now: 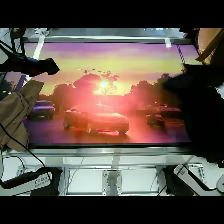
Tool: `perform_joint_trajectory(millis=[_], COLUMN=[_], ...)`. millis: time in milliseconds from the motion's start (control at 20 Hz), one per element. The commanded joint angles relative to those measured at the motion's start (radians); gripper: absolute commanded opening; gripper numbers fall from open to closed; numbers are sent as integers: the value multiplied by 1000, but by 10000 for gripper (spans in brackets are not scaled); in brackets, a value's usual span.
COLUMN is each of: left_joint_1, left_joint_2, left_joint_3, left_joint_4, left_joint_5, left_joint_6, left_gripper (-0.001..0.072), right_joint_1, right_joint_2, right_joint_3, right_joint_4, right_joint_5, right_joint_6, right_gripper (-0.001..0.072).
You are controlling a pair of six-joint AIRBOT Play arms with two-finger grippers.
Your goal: Fold the clothes and pants, and hang the long-sleeved shirts on hangers.
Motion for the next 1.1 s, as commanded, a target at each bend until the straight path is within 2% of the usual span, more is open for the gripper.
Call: perform_joint_trajectory(millis=[0, 150, 350, 400, 550, 600, 650, 700, 850, 900, 950, 1050], left_joint_1=[-1, -1, -1, -1, -1, -1, -1, -1, -1, -1, -1, -1], left_joint_2=[0, 0, 0, 0, 0, 0, 0, 0, 0, 0, 0, 0], left_joint_3=[0, 0, 0, 0, 0, 0, 0, 0, 0, 0, 0, 0], left_joint_4=[0, 0, 0, 0, 0, 0, -2, -8, -34, -42, -49, -49], left_joint_5=[0, 0, 0, 0, 0, 0, 0, 0, -1, 0, -1, -1], left_joint_6=[0, 0, 0, 0, 0, 0, 0, 0, 0, 0, 0, -1], left_gripper=[701, 701, 701, 701, 701, 701, 701, 701, 701, 701, 701, 701], right_joint_1=[-336, -399, -390, -390, -390, -390, -390, -390, -390, -390, -385, -297], right_joint_2=[117, 132, 132, 131, 124, 116, 104, 95, 96, 97, 100, 115], right_joint_3=[4, 3, 3, 2, -39, -58, -63, -61, -6, 26, 47, 49], right_joint_4=[-73, -162, -557, -612, -629, -633, -634, -626, -499, -383, -217, 138], right_joint_5=[177, 248, 316, 317, 320, 340, 371, 393, 386, 368, 346, 298], right_joint_6=[-5, -3, 43, 52, 51, 51, 52, 52, 93, 105, 108, 77], right_gripper=[19, 18, 18, 19, 23, 179, 502, 649, 621, 621, 585, 314])
